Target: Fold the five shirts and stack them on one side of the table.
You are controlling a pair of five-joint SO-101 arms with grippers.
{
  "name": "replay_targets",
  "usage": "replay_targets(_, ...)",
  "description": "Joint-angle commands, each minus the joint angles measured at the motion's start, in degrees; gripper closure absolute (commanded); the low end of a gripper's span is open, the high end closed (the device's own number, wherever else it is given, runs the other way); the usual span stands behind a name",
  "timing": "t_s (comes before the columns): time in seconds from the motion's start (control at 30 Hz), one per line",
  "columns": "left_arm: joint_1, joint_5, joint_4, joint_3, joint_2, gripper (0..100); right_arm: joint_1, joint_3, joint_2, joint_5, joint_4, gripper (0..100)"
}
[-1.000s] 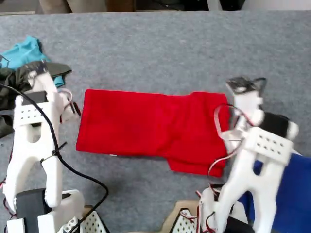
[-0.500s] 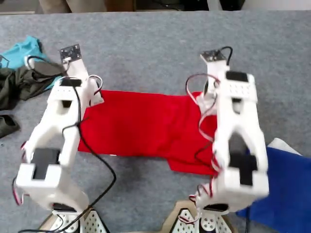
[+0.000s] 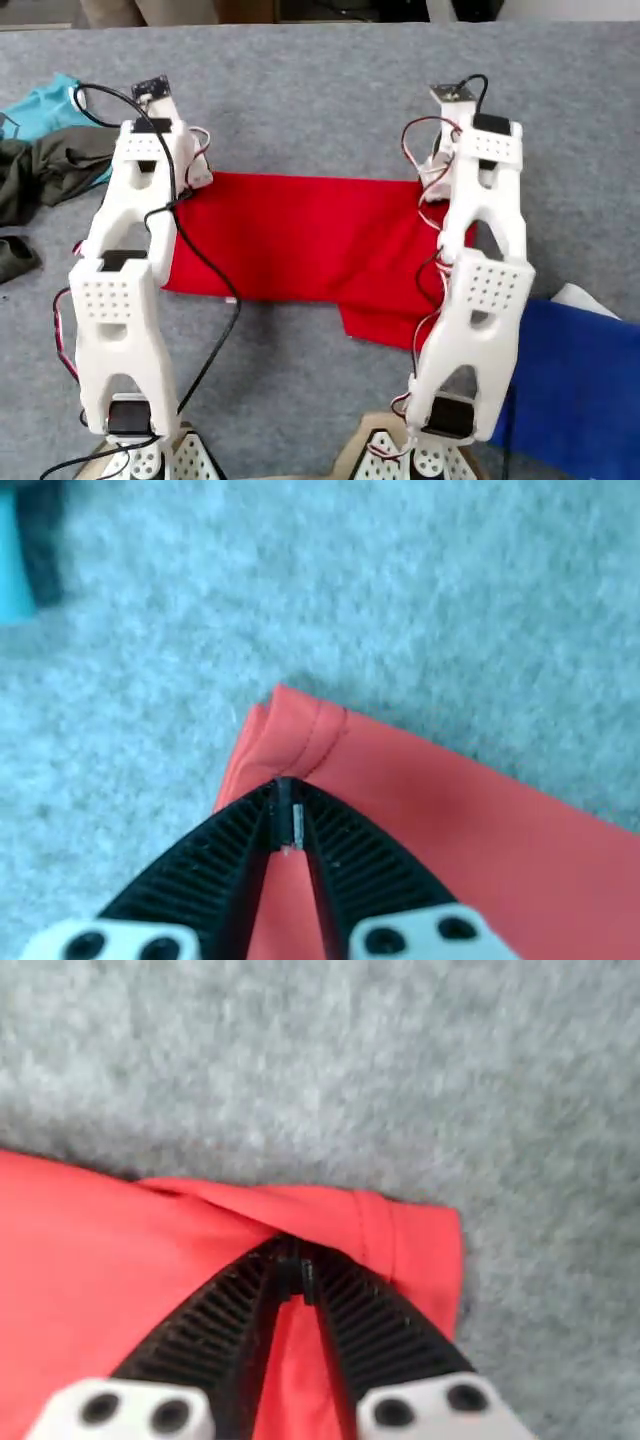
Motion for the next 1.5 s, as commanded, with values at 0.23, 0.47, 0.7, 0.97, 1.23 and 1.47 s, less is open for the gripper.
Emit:
replay_targets(0.23,-1.1,0.3,13.8,-23.8,5.3,98,0.0,-42.3,9.6,1.0,20.9,99.0)
replay_targets(0.47,-1.0,-0.3,26.2,-37.1,5.2,98,0.4,-36.0,1.0,1.1,21.1,99.0)
replay_targets(0.7,-1.2,-5.0,33.1,-45.6,4.2,98,-0.6,-4.4,-25.4,1.9,21.0,99.0)
replay_targets(0.97,-1.2,-5.5,31.0,-13.0,-15.3,98,-7.4,38.9,-46.6,3.0,12.5,99.0)
replay_targets(1.23,-0.9,-8.4,1.7,47.6,-57.6,98,-10.8,52.7,-49.6,0.3,5.0,99.0)
replay_targets(1.47,-1.3,-9.3,-20.4,76.5,-74.9,98,-14.3,52.8,-48.7,-3.2,0.1,99.0)
